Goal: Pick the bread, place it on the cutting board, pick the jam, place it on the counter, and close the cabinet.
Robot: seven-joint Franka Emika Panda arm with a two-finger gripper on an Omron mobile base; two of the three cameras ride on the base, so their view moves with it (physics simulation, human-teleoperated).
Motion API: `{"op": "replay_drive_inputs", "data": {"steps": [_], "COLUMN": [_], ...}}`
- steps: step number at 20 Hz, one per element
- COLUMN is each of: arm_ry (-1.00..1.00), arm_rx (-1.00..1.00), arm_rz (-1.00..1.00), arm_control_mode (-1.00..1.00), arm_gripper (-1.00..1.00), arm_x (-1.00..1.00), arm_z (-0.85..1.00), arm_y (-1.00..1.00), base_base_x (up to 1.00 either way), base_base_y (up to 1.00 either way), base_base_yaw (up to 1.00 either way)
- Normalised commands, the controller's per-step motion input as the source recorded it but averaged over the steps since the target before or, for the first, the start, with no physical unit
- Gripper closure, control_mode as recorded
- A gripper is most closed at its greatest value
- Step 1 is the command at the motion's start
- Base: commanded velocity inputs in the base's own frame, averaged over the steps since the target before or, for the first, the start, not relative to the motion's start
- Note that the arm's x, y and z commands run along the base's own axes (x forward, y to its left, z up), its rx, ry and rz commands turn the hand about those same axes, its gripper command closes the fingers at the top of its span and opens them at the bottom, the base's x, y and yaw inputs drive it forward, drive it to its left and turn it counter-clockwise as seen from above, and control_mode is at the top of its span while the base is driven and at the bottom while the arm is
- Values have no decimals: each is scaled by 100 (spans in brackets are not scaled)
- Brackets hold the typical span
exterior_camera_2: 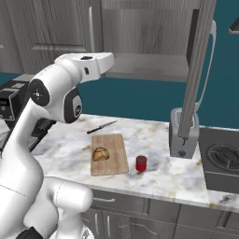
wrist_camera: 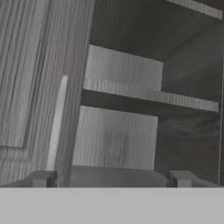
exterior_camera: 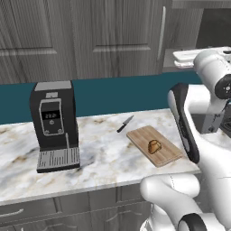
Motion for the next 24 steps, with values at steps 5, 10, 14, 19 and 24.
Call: {"op": "replay_drive_inputs", "data": {"steps": [5, 10, 14, 19, 24], "arm_ry": [0, 0, 0, 0, 0], "arm_rx": [2, 1, 0, 0, 0], "arm_rz": [0, 0, 0, 0, 0], "arm_control_mode": [-100, -100, -100, -100, -100], "arm_gripper": [-100, -100, -100, -100, -100], "arm_x": [-60, -63, -56, -62, -62], "arm_z": [27, 15, 3, 0, 0], "arm_y": [-19, -25, -17, -14, -10], "base_base_x": [0, 0, 0, 0, 0], "base_base_y": [0, 0, 0, 0, 0], "base_base_yaw": [0, 0, 0, 0, 0]}}
